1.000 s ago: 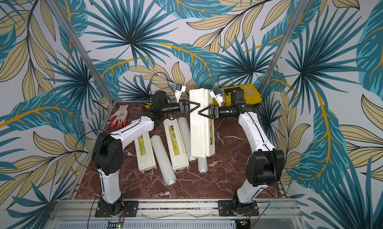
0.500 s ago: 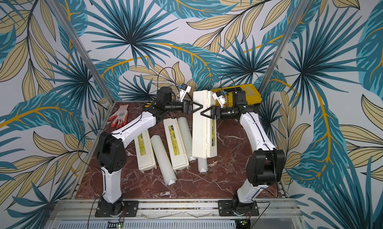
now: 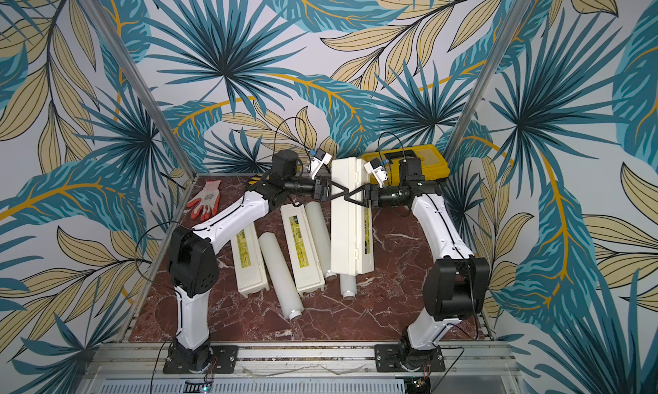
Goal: Put plastic wrap rolls into dispensers
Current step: Open the lid of the plastic wrap cutting box.
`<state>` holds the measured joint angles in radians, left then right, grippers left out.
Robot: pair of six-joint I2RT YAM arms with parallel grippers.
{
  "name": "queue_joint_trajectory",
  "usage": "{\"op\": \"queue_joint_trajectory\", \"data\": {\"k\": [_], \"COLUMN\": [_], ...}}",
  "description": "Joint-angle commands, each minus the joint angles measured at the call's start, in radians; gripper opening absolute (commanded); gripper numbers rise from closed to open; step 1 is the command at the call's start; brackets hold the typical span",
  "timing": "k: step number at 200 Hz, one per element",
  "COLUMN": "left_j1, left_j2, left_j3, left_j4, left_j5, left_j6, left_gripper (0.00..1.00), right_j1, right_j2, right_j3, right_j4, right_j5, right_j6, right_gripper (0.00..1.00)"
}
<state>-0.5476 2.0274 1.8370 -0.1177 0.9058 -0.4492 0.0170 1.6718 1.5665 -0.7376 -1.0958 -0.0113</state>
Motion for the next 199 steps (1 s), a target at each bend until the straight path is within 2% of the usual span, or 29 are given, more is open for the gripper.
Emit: {"op": "queue_joint_trajectory", "data": {"k": [1, 32, 57, 69, 110, 133, 164, 176, 192, 199], "left_j1": [-0.068, -0.061, -0.040, -0.035, -0.036, -0.059, -0.076, -0.073, -0.060, -0.051], "left_j2": [0.018, 0.010, -0.006, -0.003, -0.016, -0.009, 0.018, 0.014, -0.019, -0.034], "left_j3": [0.041, 0.054, -0.003, -0.001, 0.000, -0.035, -0.058, -0.068, -0.101, -0.116], "left_j4": [0.074, 0.115, 0.326, 0.368, 0.369, 0.369, 0.370, 0.370, 0.370, 0.369], "left_j5": [0.128, 0.166, 0.175, 0.183, 0.173, 0.111, 0.087, 0.083, 0.075, 0.070], "left_j6": [-0.008, -0.018, -0.159, -0.198, -0.194, -0.170, -0.185, -0.188, -0.172, -0.165], "left_gripper": [1.00, 1.00, 1.00, 1.00, 1.00, 1.00, 0.84, 0.86, 1.00, 1.00], "right_j1": [0.105, 0.106, 0.106, 0.106, 0.107, 0.110, 0.112, 0.110, 0.104, 0.104], "right_j2": [-0.056, -0.064, -0.070, -0.070, -0.061, -0.054, -0.053, -0.053, -0.049, -0.046], "right_j3": [-0.006, -0.028, -0.038, -0.042, -0.051, -0.046, -0.036, -0.034, -0.034, -0.033], "right_j4": [-0.001, 0.009, 0.008, 0.009, 0.006, 0.018, 0.046, 0.049, 0.054, 0.055], "right_j5": [-0.270, -0.279, -0.280, -0.281, -0.277, -0.272, -0.268, -0.266, -0.270, -0.270], "right_j6": [-0.058, -0.050, -0.051, -0.052, -0.051, -0.040, -0.021, -0.023, -0.021, -0.021], "right_gripper": [0.55, 0.55, 0.56, 0.56, 0.57, 0.56, 0.56, 0.56, 0.56, 0.56]}}
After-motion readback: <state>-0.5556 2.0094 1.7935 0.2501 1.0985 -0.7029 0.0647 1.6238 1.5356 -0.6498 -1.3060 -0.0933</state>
